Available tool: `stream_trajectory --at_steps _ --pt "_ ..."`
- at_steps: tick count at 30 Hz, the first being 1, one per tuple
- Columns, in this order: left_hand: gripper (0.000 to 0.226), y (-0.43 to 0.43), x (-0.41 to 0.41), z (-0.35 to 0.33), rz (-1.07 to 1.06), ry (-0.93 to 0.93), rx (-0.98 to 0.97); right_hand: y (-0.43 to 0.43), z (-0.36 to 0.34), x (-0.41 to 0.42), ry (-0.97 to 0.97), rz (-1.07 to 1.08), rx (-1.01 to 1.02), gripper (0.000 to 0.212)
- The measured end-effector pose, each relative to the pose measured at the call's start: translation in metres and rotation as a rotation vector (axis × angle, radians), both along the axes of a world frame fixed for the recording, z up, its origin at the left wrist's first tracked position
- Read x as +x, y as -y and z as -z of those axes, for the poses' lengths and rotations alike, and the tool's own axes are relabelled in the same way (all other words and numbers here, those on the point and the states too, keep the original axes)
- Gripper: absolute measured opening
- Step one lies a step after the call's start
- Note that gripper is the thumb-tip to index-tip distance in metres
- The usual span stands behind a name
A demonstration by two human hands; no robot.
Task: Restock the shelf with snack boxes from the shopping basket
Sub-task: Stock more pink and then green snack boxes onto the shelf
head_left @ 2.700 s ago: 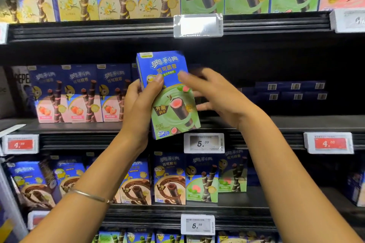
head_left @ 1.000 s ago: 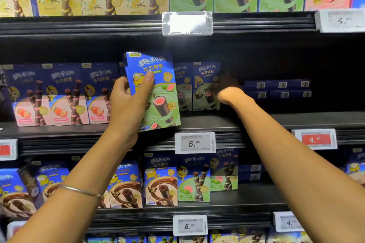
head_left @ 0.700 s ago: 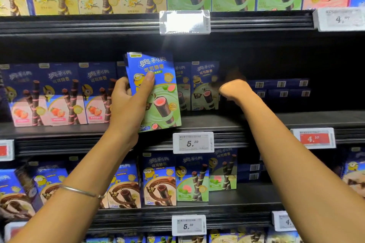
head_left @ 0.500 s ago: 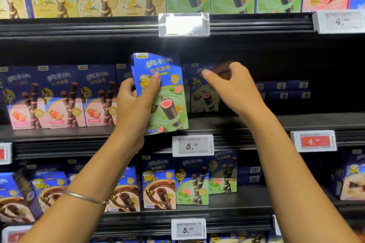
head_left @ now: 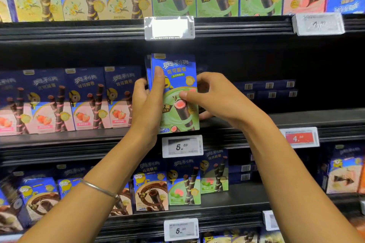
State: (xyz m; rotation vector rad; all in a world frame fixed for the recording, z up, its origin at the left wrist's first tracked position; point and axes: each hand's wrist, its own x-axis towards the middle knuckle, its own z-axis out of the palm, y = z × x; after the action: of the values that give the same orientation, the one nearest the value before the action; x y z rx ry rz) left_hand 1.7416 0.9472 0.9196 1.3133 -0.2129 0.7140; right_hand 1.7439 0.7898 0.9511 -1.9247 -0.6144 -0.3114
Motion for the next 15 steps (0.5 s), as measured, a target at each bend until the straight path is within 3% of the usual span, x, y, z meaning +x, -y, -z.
stream_trajectory --at_steps 3,7,11,15 --pt "0.046 0.0 0.002 -0.002 -0.017 0.024 0.01 0.011 -0.001 0.001 -0.013 -0.007 0.037 0.023" --pt "0.027 -0.013 0.009 -0.001 -0.157 0.073 0.095 0.048 -0.004 0.014 -0.047 0.089 0.112 0.024" --pt "0.028 -0.021 0.011 0.0 -0.179 0.063 0.103 0.086 -0.003 0.047 -0.026 0.364 0.1 0.026" --pt "0.028 -0.019 0.01 -0.003 -0.172 0.079 0.099 0.099 0.001 0.085 -0.016 0.635 -0.1 0.025"
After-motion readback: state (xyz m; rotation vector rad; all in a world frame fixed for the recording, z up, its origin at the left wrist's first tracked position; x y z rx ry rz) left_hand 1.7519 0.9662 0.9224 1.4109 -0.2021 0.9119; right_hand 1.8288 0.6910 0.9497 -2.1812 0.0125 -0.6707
